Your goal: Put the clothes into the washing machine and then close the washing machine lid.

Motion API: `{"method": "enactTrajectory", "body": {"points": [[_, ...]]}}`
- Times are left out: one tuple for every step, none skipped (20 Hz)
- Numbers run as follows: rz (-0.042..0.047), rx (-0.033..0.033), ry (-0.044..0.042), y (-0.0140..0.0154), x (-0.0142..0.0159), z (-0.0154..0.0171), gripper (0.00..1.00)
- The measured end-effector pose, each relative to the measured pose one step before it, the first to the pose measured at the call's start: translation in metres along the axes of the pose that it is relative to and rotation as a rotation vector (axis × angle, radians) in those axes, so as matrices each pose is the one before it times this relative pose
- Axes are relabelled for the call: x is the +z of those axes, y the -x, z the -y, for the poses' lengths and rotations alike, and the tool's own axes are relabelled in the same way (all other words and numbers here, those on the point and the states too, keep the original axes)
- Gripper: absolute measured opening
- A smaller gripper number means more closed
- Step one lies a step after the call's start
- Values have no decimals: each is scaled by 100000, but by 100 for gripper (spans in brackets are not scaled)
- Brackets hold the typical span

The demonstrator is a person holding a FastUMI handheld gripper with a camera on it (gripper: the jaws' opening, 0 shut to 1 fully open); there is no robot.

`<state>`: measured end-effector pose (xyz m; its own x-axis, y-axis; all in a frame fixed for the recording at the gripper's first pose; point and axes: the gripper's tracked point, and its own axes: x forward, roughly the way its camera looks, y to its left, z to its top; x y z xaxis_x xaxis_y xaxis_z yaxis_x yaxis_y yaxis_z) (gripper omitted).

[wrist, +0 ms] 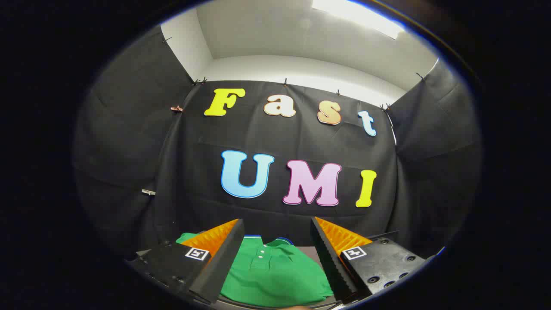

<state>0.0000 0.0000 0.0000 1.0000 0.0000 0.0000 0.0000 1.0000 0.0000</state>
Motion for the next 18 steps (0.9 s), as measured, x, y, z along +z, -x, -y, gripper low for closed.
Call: {"method": "enactTrajectory", "body": {"points": [[-194,-38,-7,-47,-108,58,96],[-166,18,-60,-125,-66,15,96],[-177,33,-26,-139,-84,-46,96],[-180,33,120,-88,-54,-55,96],[-342,-68,296,-108,-15,33,96],[-548,102,34,-14,-192,-3,96],[-340,-228,-36,-37,-40,38,96],[-347,-368,-263,-83,-27,93,96],[-173,-191,-359,-99,57,21,96],[46,-131,-190,-36,-12,34,96],[86,20,108,83,162,-57,96],[-140,-8,221,-14,-62,33,96],[-142,20,30,-84,-187,8,96],[-141,-186,254,2,-52,51,96],[-216,-40,459,69,33,9,96],[15,-57,410,100,120,61,96],[190,115,176,-20,66,10,96],[316,190,68,86,170,-11,96]]}}
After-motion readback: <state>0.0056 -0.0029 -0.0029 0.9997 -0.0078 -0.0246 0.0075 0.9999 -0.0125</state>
